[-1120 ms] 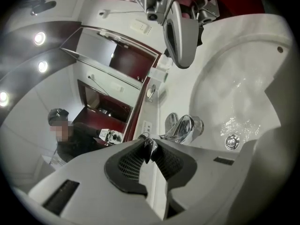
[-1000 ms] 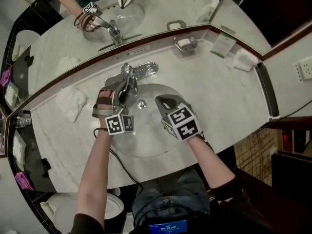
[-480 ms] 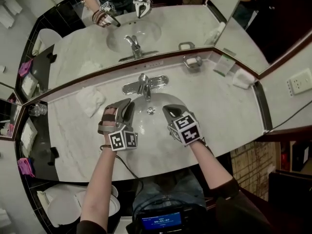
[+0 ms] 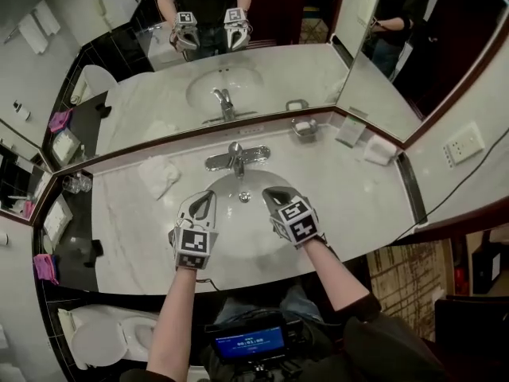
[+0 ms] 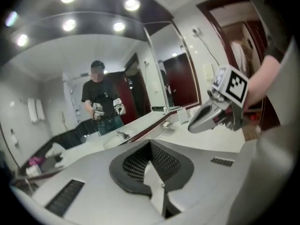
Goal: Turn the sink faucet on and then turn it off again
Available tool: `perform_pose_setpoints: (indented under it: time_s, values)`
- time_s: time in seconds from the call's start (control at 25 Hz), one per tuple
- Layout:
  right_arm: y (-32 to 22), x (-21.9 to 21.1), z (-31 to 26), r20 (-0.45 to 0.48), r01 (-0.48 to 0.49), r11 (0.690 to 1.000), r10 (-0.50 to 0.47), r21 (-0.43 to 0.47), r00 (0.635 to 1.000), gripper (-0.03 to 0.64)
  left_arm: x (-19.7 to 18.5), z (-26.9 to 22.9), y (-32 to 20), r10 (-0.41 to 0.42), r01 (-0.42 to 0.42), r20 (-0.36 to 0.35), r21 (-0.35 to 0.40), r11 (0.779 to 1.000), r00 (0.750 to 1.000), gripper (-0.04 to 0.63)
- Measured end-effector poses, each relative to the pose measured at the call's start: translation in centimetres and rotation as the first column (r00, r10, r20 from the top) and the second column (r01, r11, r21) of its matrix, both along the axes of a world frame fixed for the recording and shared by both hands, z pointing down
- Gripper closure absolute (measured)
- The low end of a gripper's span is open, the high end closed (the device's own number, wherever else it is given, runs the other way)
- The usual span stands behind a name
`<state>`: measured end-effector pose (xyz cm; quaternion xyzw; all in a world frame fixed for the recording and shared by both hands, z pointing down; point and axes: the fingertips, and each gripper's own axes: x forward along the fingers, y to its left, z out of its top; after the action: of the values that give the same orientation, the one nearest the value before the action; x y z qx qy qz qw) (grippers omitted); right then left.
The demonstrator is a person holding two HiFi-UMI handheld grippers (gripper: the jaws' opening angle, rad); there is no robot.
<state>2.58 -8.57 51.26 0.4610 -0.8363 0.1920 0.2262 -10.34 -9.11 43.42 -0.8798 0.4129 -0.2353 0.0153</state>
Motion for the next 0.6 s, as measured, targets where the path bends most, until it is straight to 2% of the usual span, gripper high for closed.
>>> perform_pose_setpoints:
  time_s: [0.08,0.2,0.28,0.4,0.6]
  values:
    - [0.5,0.5,-0.5,0.002,-0.002,1.0,0.002,0.006,1.0,0.595,-0.2,-0.6,0.9,-0.022,0.016,-0.078,-0.071,0.997,0.997,0.595]
    - [1.1,1.2,-1.3,0.007,-0.009,1.0,0.009,0.02,1.0,0.595,-0.8,-0.7,2.3,0.004,-0.015,-0.1,-0.109,0.994,0.995,0.595]
    - [1.1,1.5,-2.2,0.02,-0.021,0.999,0.02,0.039,1.0,0.595,-1.2,-0.9,2.9,0.007,-0.028,-0.151,-0.136,0.99,0.989,0.595]
    - [1.2,2.1,-3.3,0.049,-0.046,0.997,0.043,0.06,0.998,0.597,-1.7,-1.0,3.7,-0.033,-0.007,-0.227,-0.177,0.984,0.973,0.595]
    - [1.8,3.1,-4.1,0.068,-0.065,0.995,0.06,0.077,0.996,0.598,-2.4,-0.1,4.2,-0.087,0.028,-0.268,-0.217,0.976,0.96,0.595]
